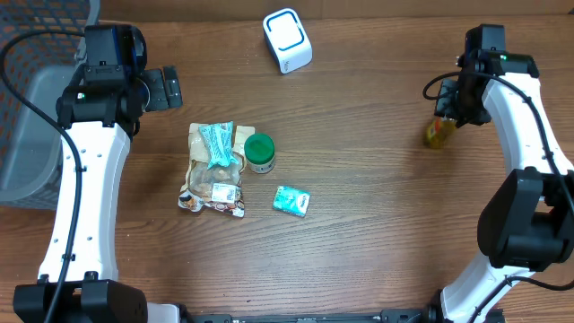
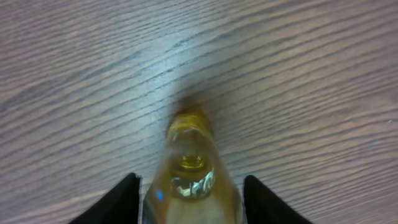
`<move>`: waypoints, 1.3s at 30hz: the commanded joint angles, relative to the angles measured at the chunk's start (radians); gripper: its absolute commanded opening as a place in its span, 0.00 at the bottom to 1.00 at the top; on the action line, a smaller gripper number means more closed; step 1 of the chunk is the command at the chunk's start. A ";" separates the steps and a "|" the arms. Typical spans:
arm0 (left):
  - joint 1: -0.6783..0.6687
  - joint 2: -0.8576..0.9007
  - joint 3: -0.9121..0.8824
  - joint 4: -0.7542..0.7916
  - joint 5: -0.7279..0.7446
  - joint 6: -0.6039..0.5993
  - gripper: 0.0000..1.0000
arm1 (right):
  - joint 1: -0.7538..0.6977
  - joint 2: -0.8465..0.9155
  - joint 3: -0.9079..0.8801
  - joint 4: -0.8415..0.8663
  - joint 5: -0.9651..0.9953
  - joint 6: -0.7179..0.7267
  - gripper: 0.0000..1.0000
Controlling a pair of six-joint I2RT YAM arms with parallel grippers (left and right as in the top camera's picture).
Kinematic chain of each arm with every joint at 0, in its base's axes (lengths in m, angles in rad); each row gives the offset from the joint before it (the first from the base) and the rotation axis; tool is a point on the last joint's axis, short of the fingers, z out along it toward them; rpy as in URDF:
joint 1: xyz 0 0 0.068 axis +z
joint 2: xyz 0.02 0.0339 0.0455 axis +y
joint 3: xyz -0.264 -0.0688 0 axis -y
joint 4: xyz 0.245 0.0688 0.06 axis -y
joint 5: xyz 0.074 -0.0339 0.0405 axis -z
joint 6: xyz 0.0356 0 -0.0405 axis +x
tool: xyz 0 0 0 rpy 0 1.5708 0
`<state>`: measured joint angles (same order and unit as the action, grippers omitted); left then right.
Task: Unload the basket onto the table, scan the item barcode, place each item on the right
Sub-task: 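Move the yellow bottle right and lower it upright onto the table, then release the bottle and raise the right gripper away, then move the right gripper over the teal Kleenex pack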
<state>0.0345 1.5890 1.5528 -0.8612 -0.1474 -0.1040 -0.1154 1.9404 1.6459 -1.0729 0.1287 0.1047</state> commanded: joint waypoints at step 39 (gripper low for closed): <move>-0.002 0.000 0.007 0.001 -0.010 0.007 1.00 | 0.440 -0.066 0.097 -0.346 -0.381 0.000 0.52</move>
<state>0.0345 1.5890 1.5528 -0.8612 -0.1474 -0.1040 0.2829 1.8961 1.7870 -1.4174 -0.2394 0.1043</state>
